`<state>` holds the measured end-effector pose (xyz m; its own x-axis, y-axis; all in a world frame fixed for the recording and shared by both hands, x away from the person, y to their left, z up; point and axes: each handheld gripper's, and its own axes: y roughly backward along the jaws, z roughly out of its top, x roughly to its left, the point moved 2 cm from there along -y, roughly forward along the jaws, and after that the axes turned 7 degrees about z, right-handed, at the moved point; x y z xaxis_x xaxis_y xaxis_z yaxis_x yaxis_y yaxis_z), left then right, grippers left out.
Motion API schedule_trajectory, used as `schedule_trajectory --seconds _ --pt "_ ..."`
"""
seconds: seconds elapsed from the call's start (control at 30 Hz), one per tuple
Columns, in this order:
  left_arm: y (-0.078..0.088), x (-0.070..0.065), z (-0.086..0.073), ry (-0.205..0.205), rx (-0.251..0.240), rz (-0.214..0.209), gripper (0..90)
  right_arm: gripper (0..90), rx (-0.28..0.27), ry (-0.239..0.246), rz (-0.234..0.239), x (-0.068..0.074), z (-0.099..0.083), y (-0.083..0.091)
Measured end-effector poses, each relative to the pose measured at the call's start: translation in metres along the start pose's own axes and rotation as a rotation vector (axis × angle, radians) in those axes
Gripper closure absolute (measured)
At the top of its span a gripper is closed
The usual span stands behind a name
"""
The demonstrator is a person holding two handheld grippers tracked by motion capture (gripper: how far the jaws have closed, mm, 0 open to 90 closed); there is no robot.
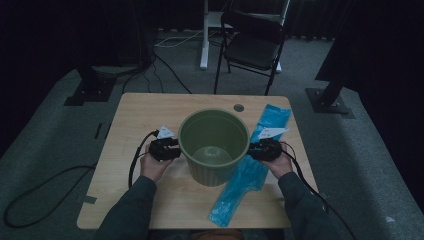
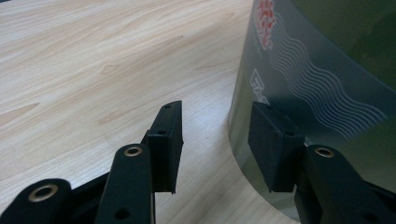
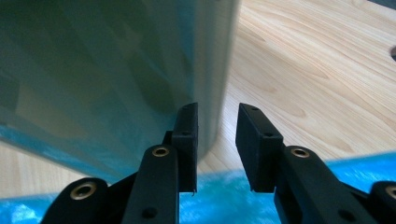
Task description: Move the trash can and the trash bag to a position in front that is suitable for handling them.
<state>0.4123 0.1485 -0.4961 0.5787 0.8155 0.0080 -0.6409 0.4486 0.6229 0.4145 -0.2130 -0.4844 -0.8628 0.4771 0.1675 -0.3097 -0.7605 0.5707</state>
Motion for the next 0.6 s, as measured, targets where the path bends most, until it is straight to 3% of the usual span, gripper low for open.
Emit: schedule_trajectory --seconds 0.2,0.47,0.6 --pt "0.013 0.005 -0.007 -0.013 0.023 -0.025 58.8 70.8 0.004 0.009 0.03 0.006 0.004 -0.007" --pt "0.033 0.011 -0.02 -0.035 0.038 -0.019 59.5 71.8 0.017 0.032 0.082 0.018 0.01 -0.019" --pt "0.034 0.015 -0.023 -0.027 0.041 -0.015 55.9 66.6 0.03 0.049 0.082 0.022 0.013 -0.022"
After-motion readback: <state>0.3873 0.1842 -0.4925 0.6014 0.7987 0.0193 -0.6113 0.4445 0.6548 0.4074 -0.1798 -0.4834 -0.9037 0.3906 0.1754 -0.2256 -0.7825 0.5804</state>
